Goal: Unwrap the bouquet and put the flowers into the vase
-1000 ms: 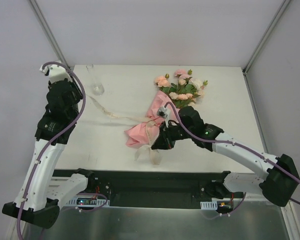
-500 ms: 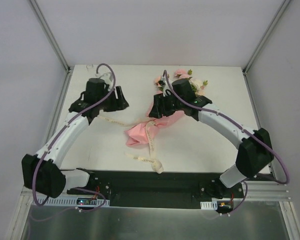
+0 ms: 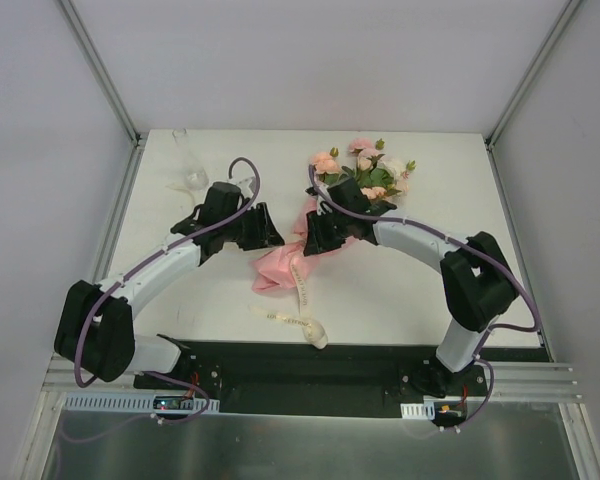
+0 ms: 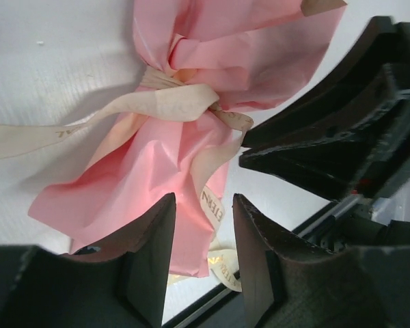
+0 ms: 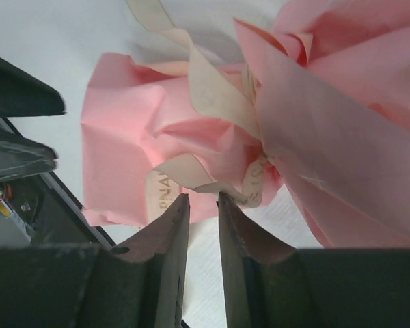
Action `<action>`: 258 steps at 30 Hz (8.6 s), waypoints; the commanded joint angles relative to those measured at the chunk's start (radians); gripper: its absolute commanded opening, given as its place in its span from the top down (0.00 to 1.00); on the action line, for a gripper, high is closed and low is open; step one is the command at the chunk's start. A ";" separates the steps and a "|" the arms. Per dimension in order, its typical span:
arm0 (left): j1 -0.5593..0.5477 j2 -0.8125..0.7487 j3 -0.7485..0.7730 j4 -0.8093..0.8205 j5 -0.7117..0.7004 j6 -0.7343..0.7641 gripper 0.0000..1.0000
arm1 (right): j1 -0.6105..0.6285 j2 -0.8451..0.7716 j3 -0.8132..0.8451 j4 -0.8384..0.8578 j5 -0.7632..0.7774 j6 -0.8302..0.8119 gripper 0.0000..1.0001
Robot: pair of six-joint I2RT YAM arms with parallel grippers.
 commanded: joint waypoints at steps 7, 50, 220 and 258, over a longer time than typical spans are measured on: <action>-0.034 0.122 -0.004 0.185 0.124 -0.086 0.63 | 0.013 -0.030 -0.162 0.073 0.056 -0.003 0.76; -0.089 0.284 -0.041 0.290 0.078 -0.094 0.85 | 0.020 -0.010 -0.188 0.209 0.144 -0.009 0.86; -0.092 0.304 -0.205 0.350 0.019 -0.114 0.94 | 0.111 -0.234 0.181 -0.156 0.468 -0.282 0.99; -0.092 0.130 -0.122 0.276 0.036 0.014 0.85 | -0.043 -1.107 0.310 0.169 1.582 -1.169 0.99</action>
